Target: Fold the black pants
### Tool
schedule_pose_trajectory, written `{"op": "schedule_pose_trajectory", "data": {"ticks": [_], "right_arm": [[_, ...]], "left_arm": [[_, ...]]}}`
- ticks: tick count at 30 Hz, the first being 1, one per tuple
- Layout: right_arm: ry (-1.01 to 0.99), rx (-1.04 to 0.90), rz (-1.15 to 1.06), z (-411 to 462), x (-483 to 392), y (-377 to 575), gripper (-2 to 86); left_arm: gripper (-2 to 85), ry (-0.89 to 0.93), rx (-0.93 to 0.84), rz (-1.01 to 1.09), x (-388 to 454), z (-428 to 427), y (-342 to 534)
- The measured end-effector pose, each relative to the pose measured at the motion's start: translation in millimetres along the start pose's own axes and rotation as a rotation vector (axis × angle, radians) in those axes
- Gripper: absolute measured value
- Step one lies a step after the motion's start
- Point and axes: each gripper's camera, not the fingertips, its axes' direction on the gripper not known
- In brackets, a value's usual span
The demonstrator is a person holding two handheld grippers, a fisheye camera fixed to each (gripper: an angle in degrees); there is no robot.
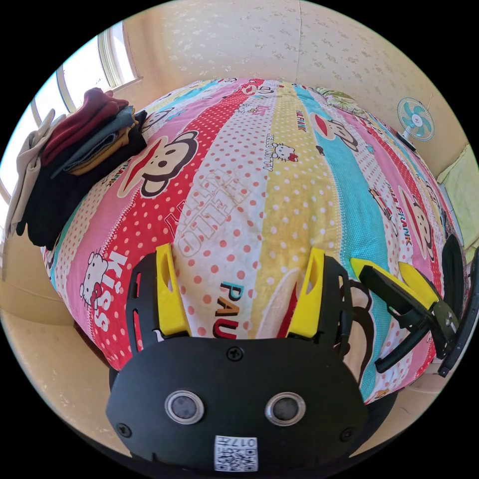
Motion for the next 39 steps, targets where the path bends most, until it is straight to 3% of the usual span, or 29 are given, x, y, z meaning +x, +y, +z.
{"op": "schedule_pose_trajectory", "data": {"ticks": [39], "right_arm": [[0.0, -0.002, -0.004, 2.2, 6.7, -7.1, 28.1]], "left_arm": [[34.9, 0.014, 0.002, 0.005, -6.9, -8.5, -3.7]]}}
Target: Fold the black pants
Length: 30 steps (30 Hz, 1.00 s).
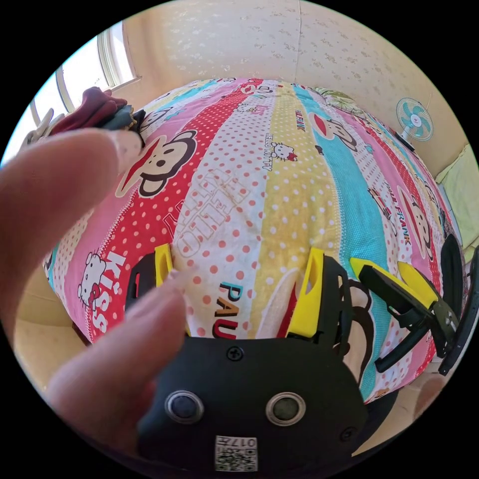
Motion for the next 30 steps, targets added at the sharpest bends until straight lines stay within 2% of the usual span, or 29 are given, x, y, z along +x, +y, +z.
{"op": "schedule_pose_trajectory", "data": {"ticks": [30], "right_arm": [[-0.001, 0.0, -0.003, -1.7, -0.8, -2.6, 28.1]], "left_arm": [[34.8, -0.004, -0.007, 0.005, -0.6, 2.2, -4.6]]}}
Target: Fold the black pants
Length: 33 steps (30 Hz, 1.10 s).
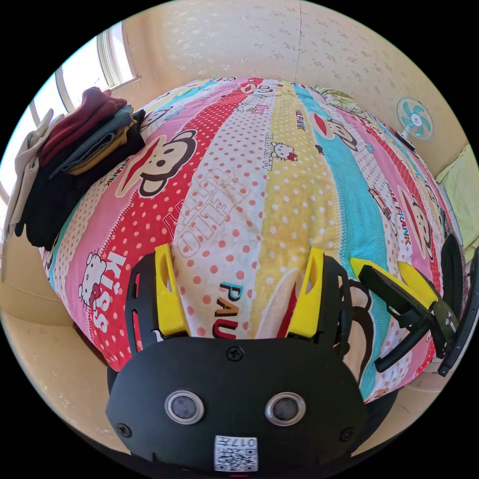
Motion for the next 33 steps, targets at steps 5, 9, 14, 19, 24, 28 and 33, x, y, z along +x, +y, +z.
{"op": "schedule_pose_trajectory", "data": {"ticks": [5, 9, 14, 19, 24, 28, 33], "right_arm": [[0.0, 0.0, -0.001, 0, 1, 0, 28.1], [0.0, 0.0, -0.001, 0, 1, 1, 28.1], [0.0, 0.0, -0.001, -1, 2, 1, 28.1], [0.0, -0.001, -0.002, -1, 4, 2, 28.1], [0.0, -0.001, -0.003, -1, 6, 4, 28.1], [0.0, -0.001, -0.003, -1, 7, 5, 28.1], [0.0, -0.001, -0.004, -1, 9, 6, 28.1]], "left_arm": [[34.8, 0.0, 0.0, 0.0, -1, 1, -1], [34.8, 0.0, 0.0, 0.001, -1, 3, -2], [34.8, 0.0, 0.001, 0.001, -2, 4, -3], [34.8, 0.0, 0.001, 0.002, -3, 6, -5], [34.8, 0.0, 0.001, 0.002, -5, 8, -7], [34.8, 0.0, 0.001, 0.003, -5, 10, -8], [34.9, 0.0, 0.002, 0.003, -7, 12, -10]]}}
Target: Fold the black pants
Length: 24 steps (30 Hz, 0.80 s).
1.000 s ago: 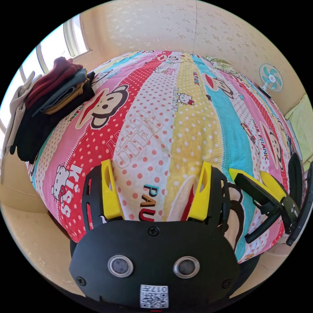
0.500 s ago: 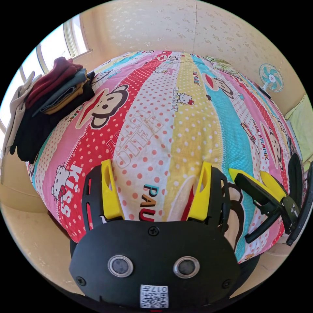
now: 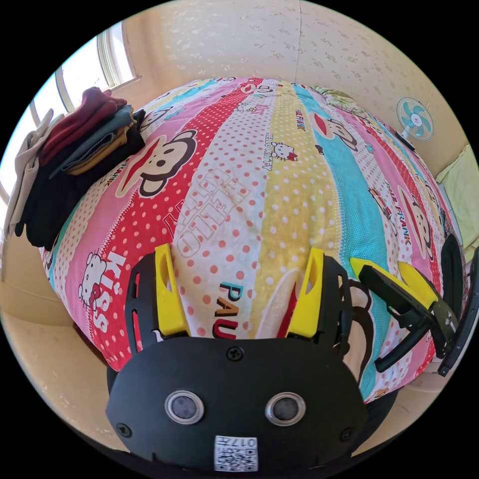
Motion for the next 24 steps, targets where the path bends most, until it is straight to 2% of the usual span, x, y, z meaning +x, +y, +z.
{"op": "schedule_pose_trajectory", "data": {"ticks": [24], "right_arm": [[0.011, -0.005, -0.007, 0.0, 7.6, 7.5, 28.2]], "left_arm": [[34.8, -0.003, -0.002, 0.003, -1.3, 7.8, -5.8]]}}
